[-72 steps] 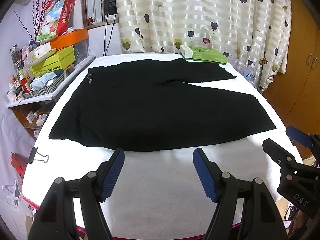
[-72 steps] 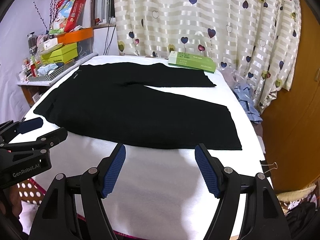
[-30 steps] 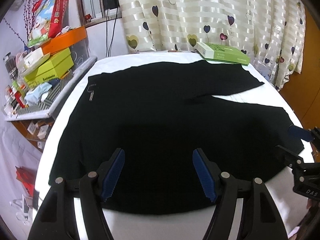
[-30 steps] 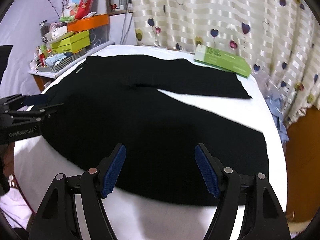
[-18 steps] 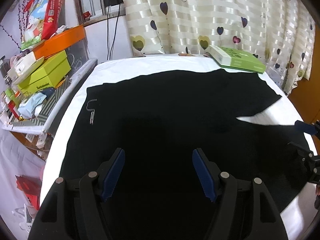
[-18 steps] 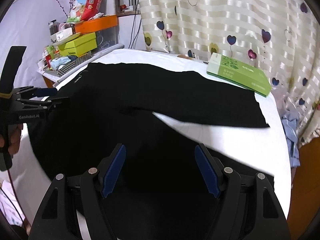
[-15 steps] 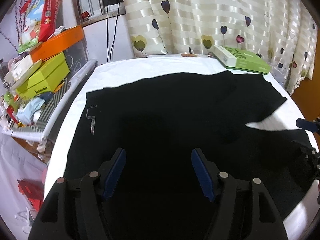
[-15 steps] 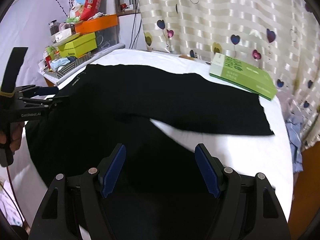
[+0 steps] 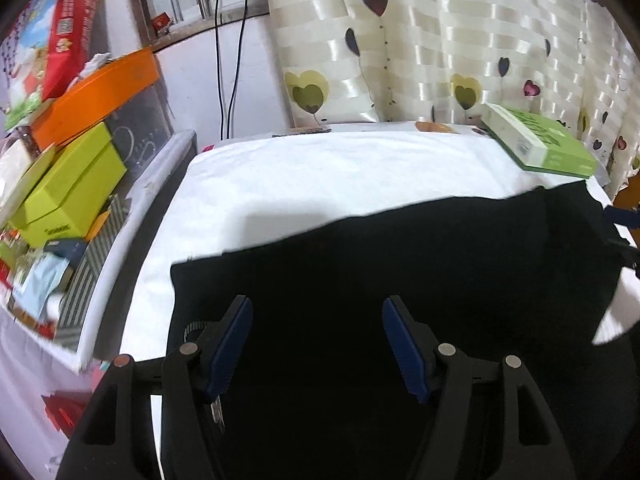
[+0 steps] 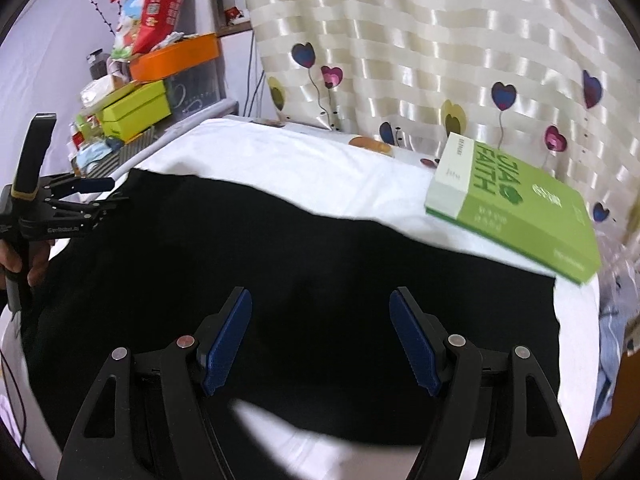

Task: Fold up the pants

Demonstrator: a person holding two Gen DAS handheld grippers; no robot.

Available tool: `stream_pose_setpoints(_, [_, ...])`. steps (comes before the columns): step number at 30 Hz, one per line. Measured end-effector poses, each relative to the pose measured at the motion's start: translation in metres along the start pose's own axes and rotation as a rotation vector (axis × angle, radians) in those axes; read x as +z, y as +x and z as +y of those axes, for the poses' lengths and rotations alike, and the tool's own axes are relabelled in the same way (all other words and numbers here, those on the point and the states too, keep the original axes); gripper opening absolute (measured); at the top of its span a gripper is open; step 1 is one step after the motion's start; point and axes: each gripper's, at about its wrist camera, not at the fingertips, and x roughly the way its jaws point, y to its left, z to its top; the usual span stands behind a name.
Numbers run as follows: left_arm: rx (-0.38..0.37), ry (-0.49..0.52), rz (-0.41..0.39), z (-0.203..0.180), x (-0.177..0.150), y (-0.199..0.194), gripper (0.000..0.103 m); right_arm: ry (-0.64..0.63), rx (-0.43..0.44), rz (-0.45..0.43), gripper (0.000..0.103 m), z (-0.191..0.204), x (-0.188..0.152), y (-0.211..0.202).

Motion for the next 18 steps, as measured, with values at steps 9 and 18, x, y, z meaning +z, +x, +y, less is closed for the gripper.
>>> stream_pose_setpoints(9, [-0.077,0.021,0.043,0.014,0.019,0.047,0.07,-0.044,0.02,0.039,0.072,-0.022,0.033,0.05])
stream_pose_setpoints(18, [-0.08,0.09,0.036,0.013,0.027,0.066,0.07,-0.082,0.039,0.127,0.072,-0.027,0.041,0.087])
